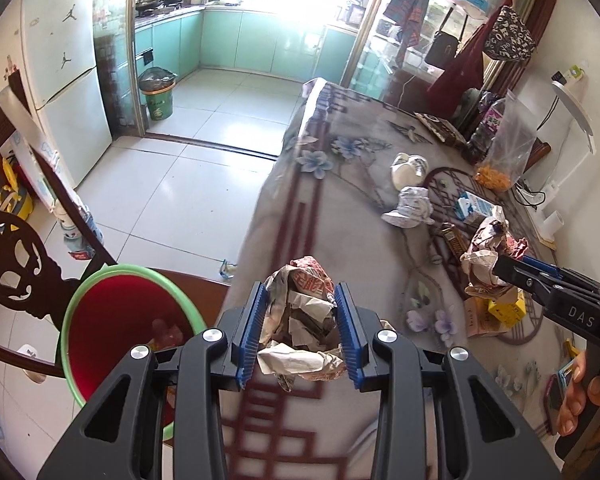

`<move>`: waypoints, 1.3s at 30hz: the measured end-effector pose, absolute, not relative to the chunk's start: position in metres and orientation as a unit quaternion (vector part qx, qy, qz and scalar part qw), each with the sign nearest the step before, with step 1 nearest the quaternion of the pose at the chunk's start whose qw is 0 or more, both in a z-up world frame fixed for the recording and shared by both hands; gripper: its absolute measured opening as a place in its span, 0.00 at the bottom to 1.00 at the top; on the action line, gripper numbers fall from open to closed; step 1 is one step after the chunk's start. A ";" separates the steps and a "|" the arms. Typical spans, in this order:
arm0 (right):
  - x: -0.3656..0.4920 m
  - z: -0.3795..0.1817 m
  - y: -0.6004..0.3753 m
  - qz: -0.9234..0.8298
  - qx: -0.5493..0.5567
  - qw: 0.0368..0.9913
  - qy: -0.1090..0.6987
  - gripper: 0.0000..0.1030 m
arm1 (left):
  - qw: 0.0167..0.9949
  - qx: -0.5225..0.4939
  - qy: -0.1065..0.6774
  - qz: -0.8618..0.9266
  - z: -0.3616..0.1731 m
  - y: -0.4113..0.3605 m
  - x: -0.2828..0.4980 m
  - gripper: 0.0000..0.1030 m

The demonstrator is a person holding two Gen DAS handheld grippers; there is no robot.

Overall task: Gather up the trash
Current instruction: 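Carry both crumpled papers over the red bucket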

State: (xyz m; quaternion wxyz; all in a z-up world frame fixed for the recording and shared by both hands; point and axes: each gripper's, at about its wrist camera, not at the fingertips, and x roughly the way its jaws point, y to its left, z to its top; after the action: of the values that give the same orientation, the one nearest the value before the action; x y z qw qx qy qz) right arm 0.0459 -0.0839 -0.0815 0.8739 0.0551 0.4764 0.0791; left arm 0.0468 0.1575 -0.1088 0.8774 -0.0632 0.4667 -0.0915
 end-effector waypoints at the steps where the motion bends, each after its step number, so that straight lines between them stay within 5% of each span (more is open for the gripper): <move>1: 0.046 -0.082 -0.073 0.082 0.052 0.873 0.477 0.40 | 0.876 -0.063 0.469 -0.090 -0.111 0.165 0.047 0.32; 39: 0.053 -0.096 0.095 0.147 0.011 0.851 0.503 0.41 | 0.848 -0.063 0.524 -0.050 -0.166 0.295 0.053 0.32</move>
State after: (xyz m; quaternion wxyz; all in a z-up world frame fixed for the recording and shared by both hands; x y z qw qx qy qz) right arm 0.0531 0.0946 -0.0962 0.8515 0.0106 0.5033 0.1468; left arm 0.0529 0.2952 -0.1664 0.8480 -0.0631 0.5239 -0.0499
